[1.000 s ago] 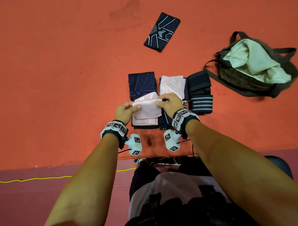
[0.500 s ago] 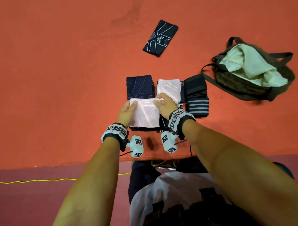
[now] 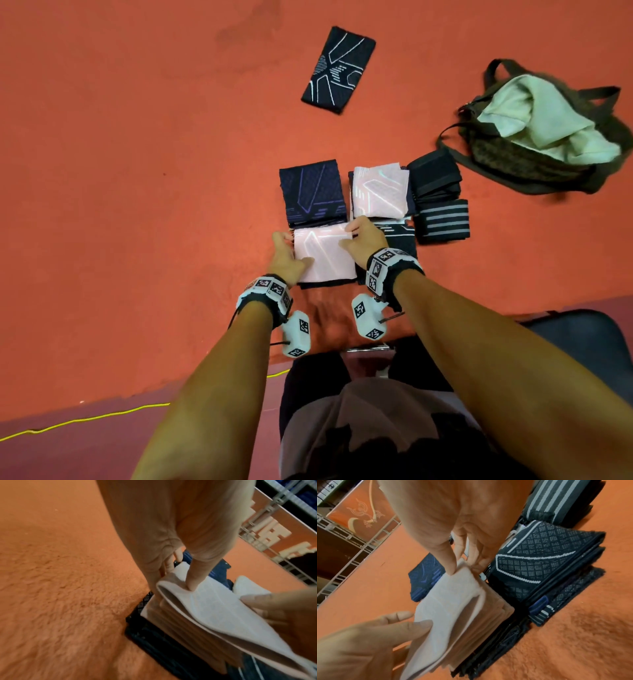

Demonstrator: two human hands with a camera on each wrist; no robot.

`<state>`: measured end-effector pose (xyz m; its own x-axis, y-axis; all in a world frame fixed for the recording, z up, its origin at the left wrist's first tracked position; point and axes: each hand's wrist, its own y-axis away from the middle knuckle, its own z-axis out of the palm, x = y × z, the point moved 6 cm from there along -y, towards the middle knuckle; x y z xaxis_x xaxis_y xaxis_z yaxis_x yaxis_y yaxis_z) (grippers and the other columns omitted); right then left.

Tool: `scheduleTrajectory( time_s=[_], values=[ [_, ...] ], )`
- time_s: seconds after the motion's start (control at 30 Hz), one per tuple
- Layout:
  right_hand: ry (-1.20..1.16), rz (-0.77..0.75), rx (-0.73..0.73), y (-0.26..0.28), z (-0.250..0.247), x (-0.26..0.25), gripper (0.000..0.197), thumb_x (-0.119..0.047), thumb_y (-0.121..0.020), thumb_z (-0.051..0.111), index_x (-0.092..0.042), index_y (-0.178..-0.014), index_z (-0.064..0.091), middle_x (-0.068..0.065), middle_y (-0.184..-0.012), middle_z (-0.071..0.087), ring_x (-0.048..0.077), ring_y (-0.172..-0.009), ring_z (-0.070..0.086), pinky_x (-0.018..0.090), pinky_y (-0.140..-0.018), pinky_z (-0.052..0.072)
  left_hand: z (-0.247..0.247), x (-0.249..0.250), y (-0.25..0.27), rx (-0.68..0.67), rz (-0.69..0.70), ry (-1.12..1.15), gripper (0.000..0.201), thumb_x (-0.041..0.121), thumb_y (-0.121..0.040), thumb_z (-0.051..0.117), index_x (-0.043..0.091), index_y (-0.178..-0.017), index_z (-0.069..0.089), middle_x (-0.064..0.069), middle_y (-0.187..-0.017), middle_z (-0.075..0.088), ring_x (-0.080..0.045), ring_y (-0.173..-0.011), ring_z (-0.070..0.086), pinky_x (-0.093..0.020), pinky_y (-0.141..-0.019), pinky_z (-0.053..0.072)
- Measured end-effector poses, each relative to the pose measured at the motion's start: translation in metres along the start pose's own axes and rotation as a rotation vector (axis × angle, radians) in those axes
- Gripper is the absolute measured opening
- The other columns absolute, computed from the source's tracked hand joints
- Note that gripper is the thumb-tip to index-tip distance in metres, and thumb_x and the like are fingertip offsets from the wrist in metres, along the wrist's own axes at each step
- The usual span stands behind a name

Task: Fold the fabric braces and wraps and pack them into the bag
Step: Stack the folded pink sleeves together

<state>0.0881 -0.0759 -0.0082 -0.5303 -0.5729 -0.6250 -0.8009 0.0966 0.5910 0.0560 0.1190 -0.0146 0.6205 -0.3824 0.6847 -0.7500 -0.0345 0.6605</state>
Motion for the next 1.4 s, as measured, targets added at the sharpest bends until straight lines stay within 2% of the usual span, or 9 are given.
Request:
scheduleTrajectory(
  time_s=[0.07,0.13,0.23,0.47,0.57,0.73,0.93,1.03,1.4],
  values=[
    [0.09,-0.016,0.005,-0.003,0.005,-0.002,0.027,-0.006,-0.082,0.068,-0.015,-0.107,0.062,0.008,-0.121,0.055,0.022,-0.104,0.057,0.022,-0.086,0.041,0.002,-0.007,-0.009,-0.043,0.016,-0.104,0.05,0.022,-0.069,0.074,0.039,-0.096,0.035,-0.013,-0.095,0.059,-0.03,-0.084,0.059,-0.051,-0.075,0.056],
    [0.163,-0.043,0.007,-0.005,0.008,-0.004,0.03,-0.002,-0.08,0.064,-0.016,-0.106,0.068,0.012,-0.126,0.05,0.026,-0.108,0.058,0.02,-0.09,0.041,-0.001,-0.008,-0.016,-0.026,0.021,-0.236,0.042,0.024,-0.071,0.078,0.033,-0.096,0.045,-0.016,-0.103,0.055,-0.027,-0.094,0.052,-0.038,-0.084,0.047],
    [0.239,-0.086,-0.001,-0.008,0.008,-0.006,0.033,-0.001,-0.085,0.058,-0.019,-0.108,0.073,0.012,-0.126,0.044,0.025,-0.11,0.054,0.019,-0.092,0.04,-0.008,-0.002,-0.022,0.025,0.015,-0.337,0.028,0.019,-0.081,0.075,0.018,-0.102,0.056,-0.013,-0.102,0.05,-0.019,-0.094,0.041,-0.026,-0.074,0.031],
    [0.266,-0.133,-0.158,-0.008,0.008,-0.019,0.033,-0.007,-0.08,0.056,-0.027,-0.103,0.069,0.001,-0.1,0.068,0.025,-0.094,0.065,0.03,-0.084,0.052,0.01,0.008,-0.022,0.002,-0.036,-0.139,0.019,0.016,-0.08,0.075,0.025,-0.081,0.057,-0.003,-0.069,0.06,-0.02,-0.065,0.055,-0.033,-0.07,0.046],
    [0.288,-0.206,-0.229,-0.007,0.01,-0.023,0.036,-0.004,-0.086,0.051,-0.021,-0.11,0.072,0.001,-0.114,0.07,0.023,-0.105,0.064,0.023,-0.09,0.046,0.029,0.012,-0.023,-0.063,-0.051,-0.129,0.017,0.021,-0.072,0.074,0.022,-0.084,0.062,-0.013,-0.082,0.071,-0.023,-0.079,0.066,-0.032,-0.074,0.048],
    [0.379,-0.184,-0.339,-0.013,0.005,-0.024,0.036,-0.008,-0.091,0.05,-0.019,-0.117,0.07,0.002,-0.125,0.067,0.023,-0.116,0.061,0.025,-0.097,0.045,0.032,0.033,-0.025,0.003,0.019,-0.308,0.02,0.007,-0.087,0.055,0.017,-0.096,0.07,-0.007,-0.092,0.072,-0.028,-0.087,0.067,-0.032,-0.08,0.055],
    [0.3,-0.172,-0.309,-0.04,-0.043,-0.08,0.024,-0.009,-0.085,0.052,-0.019,-0.088,0.074,0.009,-0.098,0.073,0.031,-0.092,0.068,0.041,-0.083,0.059,0.009,0.114,-0.053,0.091,0.089,-0.313,0.016,0.008,-0.086,0.059,0.014,-0.096,0.069,0.0,-0.086,0.067,-0.019,-0.078,0.06,-0.026,-0.072,0.049],
    [0.344,-0.159,-0.265,-0.063,-0.069,-0.106,0.023,-0.013,-0.087,0.049,-0.014,-0.09,0.072,0.012,-0.097,0.073,0.033,-0.091,0.068,0.038,-0.078,0.058,-0.001,0.157,-0.073,0.07,0.092,-0.384,0.018,0.014,-0.086,0.063,0.016,-0.103,0.065,0.005,-0.076,0.061,-0.018,-0.074,0.054,-0.024,-0.069,0.04],
    [0.481,-0.13,-0.184,-0.159,-0.145,-0.144,0.037,-0.014,-0.092,0.058,-0.011,-0.129,0.059,0.014,-0.125,0.063,0.033,-0.107,0.063,0.036,-0.09,0.054,-0.009,0.238,-0.16,0.031,0.126,-0.602,0.031,0.022,-0.091,0.065,0.016,-0.122,0.062,-0.009,-0.128,0.061,-0.019,-0.099,0.054,-0.024,-0.081,0.038]
  ],
)
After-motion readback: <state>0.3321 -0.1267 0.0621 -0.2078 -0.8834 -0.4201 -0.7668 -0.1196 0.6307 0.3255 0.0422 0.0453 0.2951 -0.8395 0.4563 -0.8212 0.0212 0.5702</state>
